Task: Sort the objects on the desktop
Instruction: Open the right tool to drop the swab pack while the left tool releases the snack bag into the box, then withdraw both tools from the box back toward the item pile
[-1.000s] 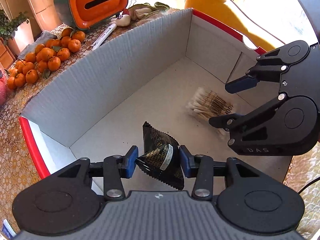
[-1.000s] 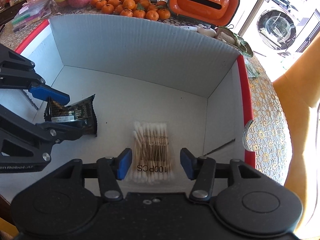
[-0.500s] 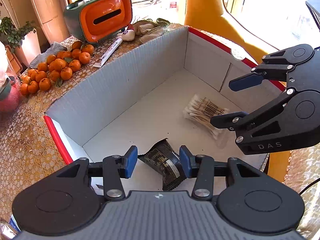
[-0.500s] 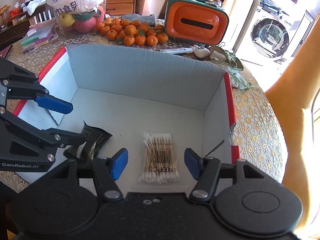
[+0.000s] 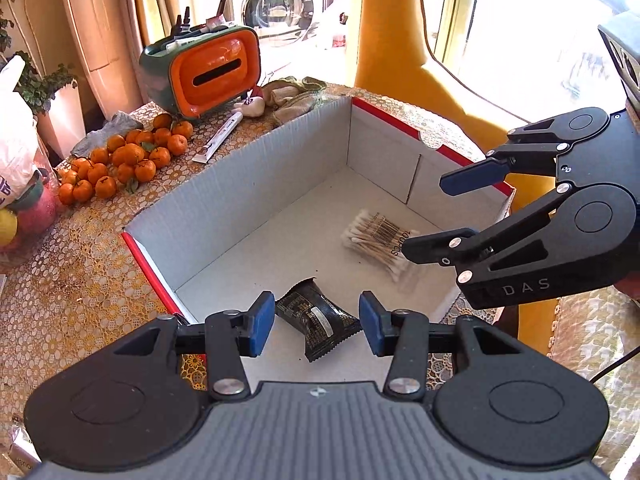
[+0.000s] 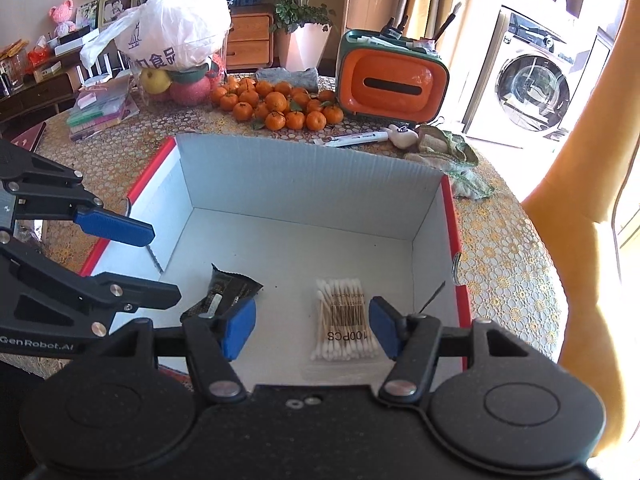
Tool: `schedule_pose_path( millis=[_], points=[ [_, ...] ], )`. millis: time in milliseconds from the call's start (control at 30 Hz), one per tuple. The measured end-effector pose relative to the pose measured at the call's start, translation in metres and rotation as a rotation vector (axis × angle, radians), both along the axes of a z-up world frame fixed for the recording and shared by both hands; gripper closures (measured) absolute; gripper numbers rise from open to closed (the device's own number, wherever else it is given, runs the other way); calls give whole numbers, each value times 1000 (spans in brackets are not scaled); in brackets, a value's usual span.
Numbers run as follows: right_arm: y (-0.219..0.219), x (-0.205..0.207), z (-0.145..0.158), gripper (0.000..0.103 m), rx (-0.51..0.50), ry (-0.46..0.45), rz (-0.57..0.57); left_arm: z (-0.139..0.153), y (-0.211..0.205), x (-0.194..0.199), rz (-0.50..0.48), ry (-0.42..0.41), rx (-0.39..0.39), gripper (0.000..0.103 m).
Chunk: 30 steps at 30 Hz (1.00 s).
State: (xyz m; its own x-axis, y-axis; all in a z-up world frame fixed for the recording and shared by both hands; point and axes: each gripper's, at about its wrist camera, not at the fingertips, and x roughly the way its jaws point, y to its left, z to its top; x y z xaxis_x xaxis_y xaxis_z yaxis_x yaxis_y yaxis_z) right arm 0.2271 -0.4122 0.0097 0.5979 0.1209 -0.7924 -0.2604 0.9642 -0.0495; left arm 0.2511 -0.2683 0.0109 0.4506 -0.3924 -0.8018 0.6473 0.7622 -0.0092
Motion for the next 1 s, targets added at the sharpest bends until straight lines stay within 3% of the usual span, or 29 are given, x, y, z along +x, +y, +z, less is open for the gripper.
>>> schedule_pose_path(
  millis=[433, 1000],
  points=[
    [15, -44, 22, 39, 41, -64, 7, 31, 23, -44, -7, -68, -50, 50],
    [39, -92, 39, 37, 139, -130, 31, 47, 62, -95, 40, -138, -100, 36]
  ],
)
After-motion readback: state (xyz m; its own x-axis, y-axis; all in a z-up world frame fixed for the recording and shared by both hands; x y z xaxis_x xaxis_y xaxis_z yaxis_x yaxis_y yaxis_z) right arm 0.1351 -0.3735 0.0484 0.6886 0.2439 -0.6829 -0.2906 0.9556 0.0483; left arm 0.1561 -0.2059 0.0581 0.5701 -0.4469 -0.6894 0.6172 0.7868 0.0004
